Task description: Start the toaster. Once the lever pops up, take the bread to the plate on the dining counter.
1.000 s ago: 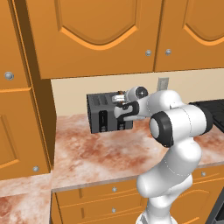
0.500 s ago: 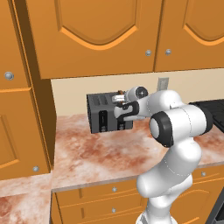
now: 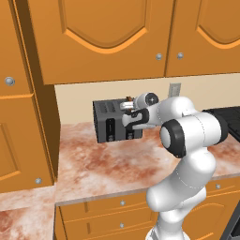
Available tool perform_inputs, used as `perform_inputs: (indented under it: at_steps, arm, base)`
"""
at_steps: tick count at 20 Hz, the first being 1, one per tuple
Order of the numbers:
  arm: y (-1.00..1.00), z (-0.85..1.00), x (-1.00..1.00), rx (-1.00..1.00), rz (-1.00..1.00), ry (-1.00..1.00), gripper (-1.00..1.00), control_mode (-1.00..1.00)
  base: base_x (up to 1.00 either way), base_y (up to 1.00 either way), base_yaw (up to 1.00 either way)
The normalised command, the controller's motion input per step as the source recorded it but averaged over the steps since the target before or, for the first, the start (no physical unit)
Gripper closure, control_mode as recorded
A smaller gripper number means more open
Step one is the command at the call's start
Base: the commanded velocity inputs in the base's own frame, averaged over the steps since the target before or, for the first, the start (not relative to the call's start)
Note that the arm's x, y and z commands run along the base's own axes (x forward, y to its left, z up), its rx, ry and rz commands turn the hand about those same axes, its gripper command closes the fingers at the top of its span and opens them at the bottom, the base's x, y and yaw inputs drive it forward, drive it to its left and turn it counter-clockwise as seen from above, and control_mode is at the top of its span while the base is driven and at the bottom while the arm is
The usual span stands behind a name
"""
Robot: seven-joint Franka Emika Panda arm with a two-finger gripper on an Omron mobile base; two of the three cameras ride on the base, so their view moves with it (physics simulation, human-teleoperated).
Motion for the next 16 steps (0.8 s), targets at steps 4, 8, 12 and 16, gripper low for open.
perform_inputs:
  at_steps: [4,8,12,16]
  arm:
    - [0.0,0.0,0.0,0.0,0.0,0.0,-1.0,-1.0]
    - [0.0,0.0,0.0,0.0,0.0,0.0,-1.0,-1.0]
    - [0.0,0.0,0.0,0.0,0.0,0.0,-1.0,-1.0]
    - [0.0,0.0,0.0,0.0,0.0,0.0,-1.0,-1.0]
  base:
    - [0.0,0.0,0.0]
    - [0.0,0.0,0.0]
    - [0.0,0.0,0.0]
    - [0.0,0.0,0.0]
